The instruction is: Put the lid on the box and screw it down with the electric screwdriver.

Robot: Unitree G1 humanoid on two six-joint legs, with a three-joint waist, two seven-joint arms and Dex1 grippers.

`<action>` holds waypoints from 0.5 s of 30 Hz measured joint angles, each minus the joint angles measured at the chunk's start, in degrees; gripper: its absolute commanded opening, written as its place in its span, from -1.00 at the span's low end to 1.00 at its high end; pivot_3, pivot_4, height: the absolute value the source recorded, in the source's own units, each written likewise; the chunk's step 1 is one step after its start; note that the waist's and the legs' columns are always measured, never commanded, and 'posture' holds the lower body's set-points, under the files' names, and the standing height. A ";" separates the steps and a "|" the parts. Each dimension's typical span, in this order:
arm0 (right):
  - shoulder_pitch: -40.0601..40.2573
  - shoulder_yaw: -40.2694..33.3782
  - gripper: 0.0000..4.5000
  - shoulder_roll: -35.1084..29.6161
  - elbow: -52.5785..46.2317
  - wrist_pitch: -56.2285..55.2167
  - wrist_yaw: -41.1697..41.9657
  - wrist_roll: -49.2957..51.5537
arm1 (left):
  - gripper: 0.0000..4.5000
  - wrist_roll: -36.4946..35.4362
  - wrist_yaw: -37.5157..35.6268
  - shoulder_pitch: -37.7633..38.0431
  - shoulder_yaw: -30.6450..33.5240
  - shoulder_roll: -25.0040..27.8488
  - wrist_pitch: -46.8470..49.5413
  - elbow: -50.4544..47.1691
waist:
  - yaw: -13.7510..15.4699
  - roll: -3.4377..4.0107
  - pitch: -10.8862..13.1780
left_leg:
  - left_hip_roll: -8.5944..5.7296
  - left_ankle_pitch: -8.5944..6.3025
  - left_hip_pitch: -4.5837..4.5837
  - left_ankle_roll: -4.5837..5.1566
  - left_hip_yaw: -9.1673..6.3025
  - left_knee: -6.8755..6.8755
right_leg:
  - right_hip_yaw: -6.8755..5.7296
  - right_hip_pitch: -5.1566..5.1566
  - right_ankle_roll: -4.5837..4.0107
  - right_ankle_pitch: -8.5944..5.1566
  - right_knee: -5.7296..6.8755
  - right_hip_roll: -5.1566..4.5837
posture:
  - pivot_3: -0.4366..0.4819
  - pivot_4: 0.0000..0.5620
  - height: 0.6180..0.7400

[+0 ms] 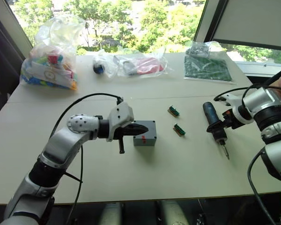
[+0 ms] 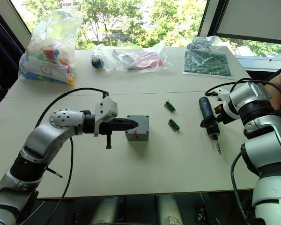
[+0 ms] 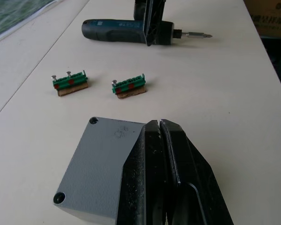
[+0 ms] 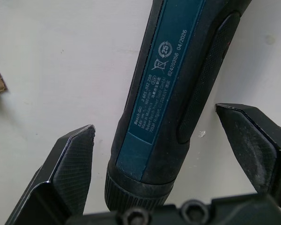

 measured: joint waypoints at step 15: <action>3.55 0.34 -0.18 -1.72 -3.91 -1.21 5.85 -4.97 | -1.00 -0.53 4.11 2.32 1.14 -0.94 1.46 -3.18 | 0.30 -0.09 -0.06 | -0.01 0.03 0.05 -0.05 -0.09 0.04 | -0.03 0.13 0.00 0.00 0.04 0.02 | -0.05 -0.47 1.00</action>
